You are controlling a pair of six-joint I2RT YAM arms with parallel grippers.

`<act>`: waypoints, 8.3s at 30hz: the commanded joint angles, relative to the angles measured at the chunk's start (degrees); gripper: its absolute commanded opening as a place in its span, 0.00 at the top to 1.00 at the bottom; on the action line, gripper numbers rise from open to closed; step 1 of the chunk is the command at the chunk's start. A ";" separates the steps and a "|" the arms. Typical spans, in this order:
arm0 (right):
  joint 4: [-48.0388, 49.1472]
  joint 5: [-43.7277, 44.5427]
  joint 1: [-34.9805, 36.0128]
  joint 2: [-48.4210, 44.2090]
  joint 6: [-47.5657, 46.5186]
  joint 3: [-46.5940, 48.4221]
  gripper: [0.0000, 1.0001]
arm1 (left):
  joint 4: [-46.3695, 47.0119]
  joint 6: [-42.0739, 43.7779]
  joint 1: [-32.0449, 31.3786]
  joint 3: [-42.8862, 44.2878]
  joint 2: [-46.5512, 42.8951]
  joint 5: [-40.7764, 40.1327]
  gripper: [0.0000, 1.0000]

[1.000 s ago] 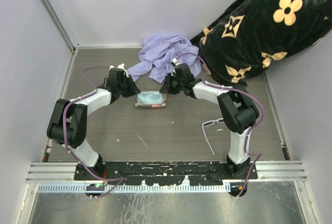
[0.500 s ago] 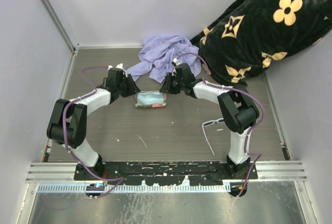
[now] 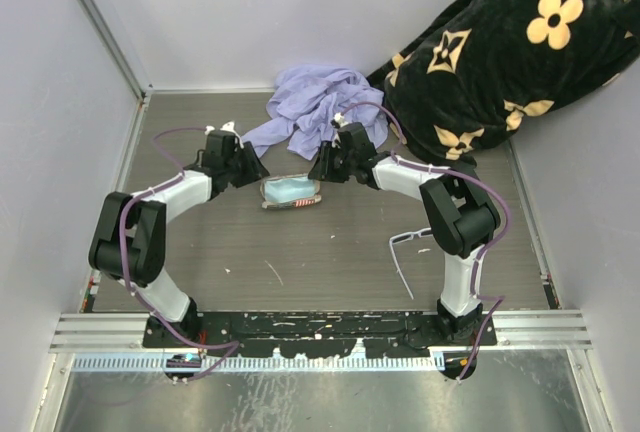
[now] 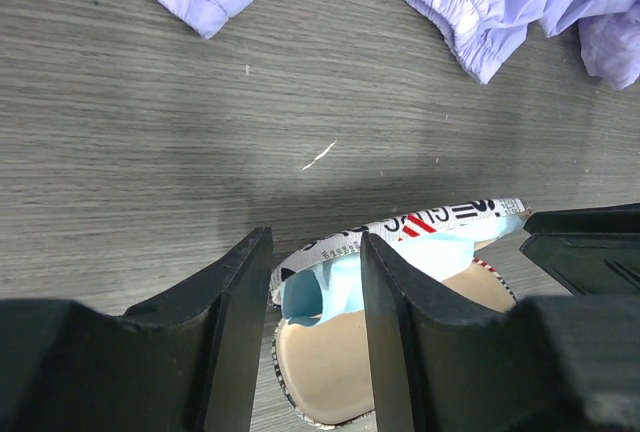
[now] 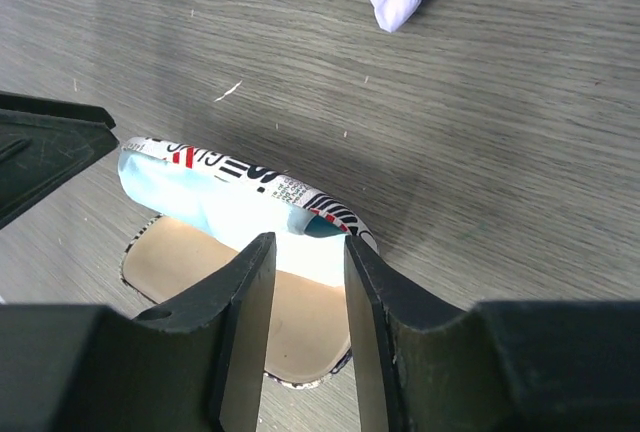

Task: Organize the sunglasses
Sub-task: Place the glasses cleaning cloth in the sunglasses case, then adjust the sunglasses case at the center of the board, then fold the sunglasses at the center of the board.

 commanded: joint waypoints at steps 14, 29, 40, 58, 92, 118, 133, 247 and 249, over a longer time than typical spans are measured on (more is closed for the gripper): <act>-1.26 6.16 -1.57 -15.69 -4.72 -4.42 0.55 | -0.35 3.84 1.41 3.74 -4.19 3.48 0.46; -10.36 6.85 -1.63 -31.17 -7.38 -18.90 0.55 | -8.75 12.16 1.44 18.85 10.89 15.24 0.45; -11.23 7.75 -1.59 -35.37 -6.94 -22.40 0.62 | -13.01 9.48 1.32 17.11 9.63 4.50 0.51; -11.24 8.29 -1.64 -36.54 -7.33 -23.68 0.62 | -20.52 12.12 -1.86 15.96 7.22 -4.43 0.54; -12.51 9.68 -1.67 -41.22 -8.00 -26.45 0.62 | -25.98 7.94 -11.34 4.46 -4.78 -12.71 0.54; -30.61 24.76 -14.10 -52.48 1.11 -21.50 0.48 | -22.38 4.26 -32.24 6.79 -19.07 -22.07 0.50; -36.35 32.68 -18.55 -69.37 4.22 -18.03 0.47 | -15.72 -2.09 -51.09 24.34 6.17 -22.79 0.50; -28.15 -24.57 -1.10 -42.27 -22.77 -20.17 0.55 | -34.20 25.17 -43.58 16.34 -11.80 -18.14 1.00; -28.14 -24.64 -1.06 -42.03 -22.74 -20.19 0.56 | -34.14 25.23 -43.57 16.23 -11.76 -18.15 1.00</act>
